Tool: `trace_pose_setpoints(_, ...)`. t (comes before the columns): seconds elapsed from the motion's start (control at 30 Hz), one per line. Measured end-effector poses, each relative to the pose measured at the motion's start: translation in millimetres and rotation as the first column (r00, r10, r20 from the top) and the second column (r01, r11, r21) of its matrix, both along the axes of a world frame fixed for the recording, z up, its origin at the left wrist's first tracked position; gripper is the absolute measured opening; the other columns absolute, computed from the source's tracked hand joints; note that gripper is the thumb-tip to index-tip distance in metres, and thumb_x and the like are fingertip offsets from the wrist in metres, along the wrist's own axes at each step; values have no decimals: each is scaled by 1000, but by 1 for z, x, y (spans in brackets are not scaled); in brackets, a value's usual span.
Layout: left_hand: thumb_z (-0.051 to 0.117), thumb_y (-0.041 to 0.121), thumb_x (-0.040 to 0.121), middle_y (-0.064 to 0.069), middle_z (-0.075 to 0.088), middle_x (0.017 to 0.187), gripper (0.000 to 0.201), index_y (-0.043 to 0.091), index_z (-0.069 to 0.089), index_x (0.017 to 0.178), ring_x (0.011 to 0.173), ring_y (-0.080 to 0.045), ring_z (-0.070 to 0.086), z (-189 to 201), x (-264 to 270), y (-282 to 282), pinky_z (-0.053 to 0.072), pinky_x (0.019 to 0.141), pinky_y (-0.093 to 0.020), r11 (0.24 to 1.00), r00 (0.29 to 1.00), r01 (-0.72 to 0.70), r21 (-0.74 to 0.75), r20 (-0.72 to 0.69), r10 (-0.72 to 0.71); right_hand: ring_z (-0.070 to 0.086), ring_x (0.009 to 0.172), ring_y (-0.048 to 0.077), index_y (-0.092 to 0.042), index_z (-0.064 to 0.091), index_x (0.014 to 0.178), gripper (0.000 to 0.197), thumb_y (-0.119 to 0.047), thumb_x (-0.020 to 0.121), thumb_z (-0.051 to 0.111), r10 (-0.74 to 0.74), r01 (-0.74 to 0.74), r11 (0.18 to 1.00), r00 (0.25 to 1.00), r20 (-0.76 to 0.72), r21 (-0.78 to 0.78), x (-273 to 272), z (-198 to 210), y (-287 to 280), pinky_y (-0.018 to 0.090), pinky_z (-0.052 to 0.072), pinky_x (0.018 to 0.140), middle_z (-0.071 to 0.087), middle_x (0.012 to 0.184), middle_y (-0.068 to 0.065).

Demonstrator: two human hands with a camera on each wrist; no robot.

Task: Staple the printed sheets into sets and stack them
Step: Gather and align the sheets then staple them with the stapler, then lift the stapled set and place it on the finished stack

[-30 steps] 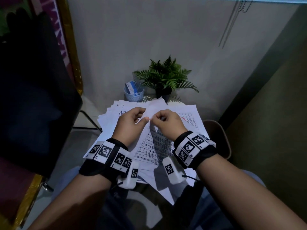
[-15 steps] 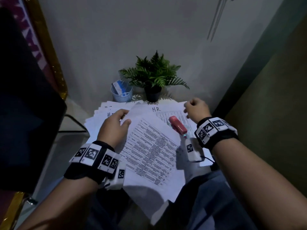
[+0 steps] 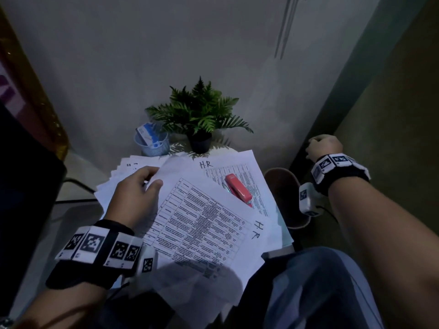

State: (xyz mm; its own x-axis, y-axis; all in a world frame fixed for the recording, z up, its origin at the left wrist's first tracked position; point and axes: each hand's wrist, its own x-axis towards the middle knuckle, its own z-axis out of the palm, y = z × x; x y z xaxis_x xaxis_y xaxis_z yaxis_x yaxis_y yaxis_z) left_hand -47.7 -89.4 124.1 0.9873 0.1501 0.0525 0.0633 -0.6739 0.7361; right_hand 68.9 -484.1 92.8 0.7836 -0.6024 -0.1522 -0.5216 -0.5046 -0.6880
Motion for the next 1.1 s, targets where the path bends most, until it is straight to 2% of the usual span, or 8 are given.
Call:
trace_pose_setpoints(0.07, 56, 20, 89, 11, 65, 89, 13, 30, 64, 92, 88, -14, 58, 1, 0, 0, 41, 76, -30, 998, 999, -40, -49, 20, 41, 65, 87, 32, -11, 71, 97, 27, -22, 82, 51, 11, -11, 1000, 995, 104, -7, -9, 2, 11, 39, 55, 81, 70, 94, 11)
trace_pose_setpoints(0.2, 59, 23, 87, 11, 66, 82, 8, 22, 67, 86, 81, -14, 59, 9, -3, 3, 40, 71, -28, 996, 996, -63, -70, 61, 67, 58, 87, 15, -13, 70, 97, 14, -19, 84, 68, 351, -367, 929, 909, 223, 36, -36, 27, 68, 26, 46, 85, 66, 94, 4)
trace_pose_setpoints(0.43, 72, 32, 78, 0, 65, 73, 15, 20, 65, 73, 70, -15, 57, 40, -7, 8, 49, 70, -34, 980, 974, -35, -195, 211, 77, 51, 110, -1, -32, 54, 122, 53, -32, 74, 78, 825, -836, 520, 545, 150, 175, -88, 72, 171, 13, 37, 87, 56, 119, -14)
trace_pose_setpoints(0.6, 65, 48, 75, 8, 59, 65, 27, 22, 59, 71, 66, -11, 54, 70, -17, 11, 52, 73, -43, 968, 960, 57, -245, 278, 14, 69, 91, 18, -25, 66, 94, 21, -24, 76, 77, 719, -779, 547, 625, 305, 307, -97, 79, 198, 39, 54, 89, 72, 96, -2)
trace_pose_setpoints(0.73, 43, 68, 78, 12, 61, 96, 49, 26, 58, 98, 92, -13, 57, 79, -23, 48, 45, 94, -44, 993, 876, -97, -65, 468, 116, 69, 85, 10, -23, 64, 95, 21, -15, 78, 72, 602, -750, 541, 661, 448, 381, -105, 93, 186, 26, 54, 81, 73, 90, -6)
trace_pose_setpoints(0.87, 64, 84, 47, -1, 42, 143, 114, 23, 33, 139, 129, -14, 43, 61, -35, 68, 35, 102, -30, 801, 996, 4, -599, 71, 48, 69, 81, 10, -16, 64, 93, 29, -21, 67, 73, 518, -737, 528, 673, 527, 422, -109, 104, 174, 29, 54, 84, 74, 84, -3)
trace_pose_setpoints(0.97, 81, 70, 40, 5, 60, 126, 119, 18, 36, 137, 114, -8, 59, 52, -38, 56, 50, 91, -25, 723, 980, 195, -663, 104, -169, 68, 87, 13, -12, 61, 102, 29, -13, 75, 71, 449, -710, 555, 694, 563, 434, -111, 108, 184, 30, 53, 87, 72, 93, 1)
trace_pose_setpoints(1.1, 88, 53, 48, -6, 52, 137, 112, 26, 30, 141, 126, -24, 50, 61, -34, 45, 46, 100, -42, 704, 974, 214, -677, 205, -99, 66, 87, 1, -19, 60, 98, 16, -14, 85, 66, 259, -646, 618, 706, 660, 448, -116, 112, 198, 17, 52, 80, 69, 97, -6)
